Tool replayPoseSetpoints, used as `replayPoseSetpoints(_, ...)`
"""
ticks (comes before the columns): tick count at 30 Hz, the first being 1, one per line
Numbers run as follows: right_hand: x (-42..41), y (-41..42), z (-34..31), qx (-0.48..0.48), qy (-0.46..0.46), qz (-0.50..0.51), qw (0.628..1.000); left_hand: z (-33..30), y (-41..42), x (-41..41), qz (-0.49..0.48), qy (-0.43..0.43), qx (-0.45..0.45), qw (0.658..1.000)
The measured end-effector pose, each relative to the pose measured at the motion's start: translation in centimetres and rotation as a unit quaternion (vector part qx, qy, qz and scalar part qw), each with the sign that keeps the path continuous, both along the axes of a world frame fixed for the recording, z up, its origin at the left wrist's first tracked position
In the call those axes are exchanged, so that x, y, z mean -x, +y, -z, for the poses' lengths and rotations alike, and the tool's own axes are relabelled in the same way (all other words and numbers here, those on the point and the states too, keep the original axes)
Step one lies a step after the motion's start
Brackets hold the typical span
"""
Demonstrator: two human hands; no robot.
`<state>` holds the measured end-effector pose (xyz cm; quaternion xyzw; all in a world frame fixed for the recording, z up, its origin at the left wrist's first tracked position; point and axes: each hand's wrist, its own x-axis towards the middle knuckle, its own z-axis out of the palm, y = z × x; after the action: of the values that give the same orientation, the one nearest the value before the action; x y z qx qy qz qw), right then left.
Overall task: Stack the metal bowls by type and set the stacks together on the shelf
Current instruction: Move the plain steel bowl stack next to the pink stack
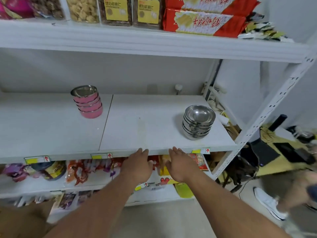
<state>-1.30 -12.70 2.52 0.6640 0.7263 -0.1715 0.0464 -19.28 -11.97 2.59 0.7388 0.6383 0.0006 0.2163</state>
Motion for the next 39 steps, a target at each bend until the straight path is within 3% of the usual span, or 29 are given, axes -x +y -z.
replayPoseSetpoints(8,-6.6,-2.5,0.3,-0.009,0.008,0.04,0.999,-0.1,-2.2,-5.6,0.023,-0.009,-0.005,1.0)
replayPoseSetpoints(17,-16.5,0.3,1.0,0.0,0.037,0.063,0.997,1.1,1.9,-14.7,0.01,-0.014,0.017,1.0)
replayPoseSetpoints(21,-20.4,3.1,2.2,0.008,0.099,0.08,0.992,1.7,4.0,-17.9,-0.04,-0.042,0.041,0.997)
replayPoseSetpoints(25,-22.9,5.7,2.3,0.024,0.17,0.107,0.979,2.2,5.5,-20.2,-0.113,-0.127,0.049,0.984)
replayPoseSetpoints(28,-24.1,7.1,2.3,0.029,0.237,0.145,0.96,2.4,6.4,-21.4,-0.195,-0.234,0.049,0.951)
replayPoseSetpoints(33,-25.0,10.1,1.9,0.06,0.382,0.238,0.891,2.1,8.3,-22.8,-0.324,-0.398,0.034,0.858)
replayPoseSetpoints(35,-24.9,11.1,1.8,0.073,0.443,0.279,0.849,2.1,9.5,-22.8,-0.364,-0.457,0.035,0.811)
replayPoseSetpoints(39,-24.1,13.0,1.4,0.108,0.568,0.366,0.729,1.8,11.8,-23.1,-0.399,-0.559,0.057,0.724)
